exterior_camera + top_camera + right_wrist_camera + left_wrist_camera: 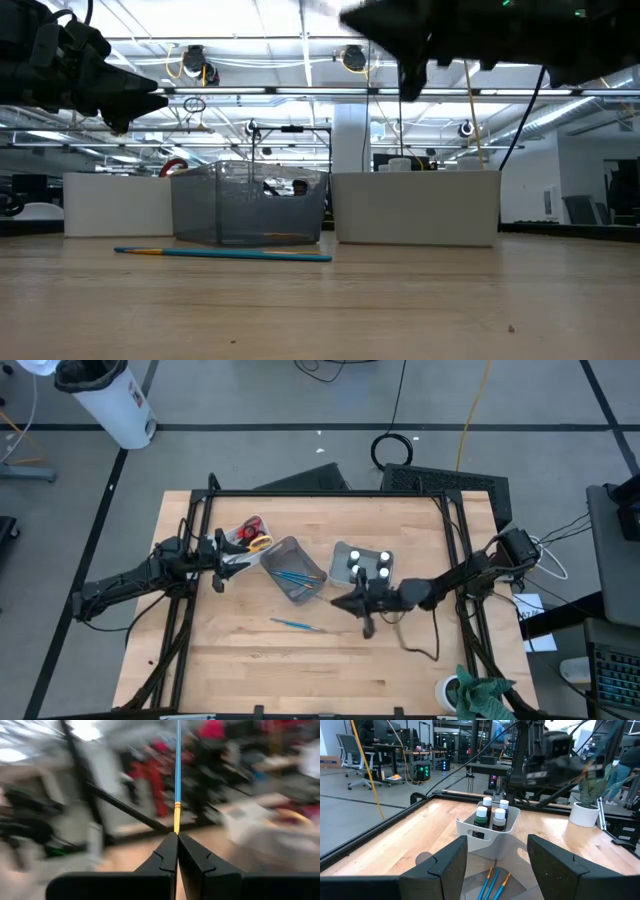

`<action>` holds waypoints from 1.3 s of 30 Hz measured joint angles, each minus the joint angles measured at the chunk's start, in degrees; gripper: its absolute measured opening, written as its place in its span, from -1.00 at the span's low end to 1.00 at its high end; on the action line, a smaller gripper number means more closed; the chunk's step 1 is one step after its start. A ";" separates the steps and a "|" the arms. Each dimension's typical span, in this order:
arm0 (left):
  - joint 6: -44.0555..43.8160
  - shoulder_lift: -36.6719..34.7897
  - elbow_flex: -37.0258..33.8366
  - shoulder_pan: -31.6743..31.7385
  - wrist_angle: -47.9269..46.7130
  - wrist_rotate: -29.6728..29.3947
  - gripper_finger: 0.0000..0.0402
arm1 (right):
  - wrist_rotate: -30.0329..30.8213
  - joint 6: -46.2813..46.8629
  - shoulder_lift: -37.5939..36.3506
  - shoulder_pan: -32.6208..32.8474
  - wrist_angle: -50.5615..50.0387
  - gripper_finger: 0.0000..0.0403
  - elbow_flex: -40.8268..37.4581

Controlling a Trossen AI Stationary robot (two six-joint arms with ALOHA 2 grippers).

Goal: Pick & Place Paint Supplies
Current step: Put the blue paintbrush into the black bin

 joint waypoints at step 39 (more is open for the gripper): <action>0.02 0.00 0.02 0.00 -0.07 0.02 0.07 | 14.28 6.32 7.76 -8.02 -57.01 -0.79 22.63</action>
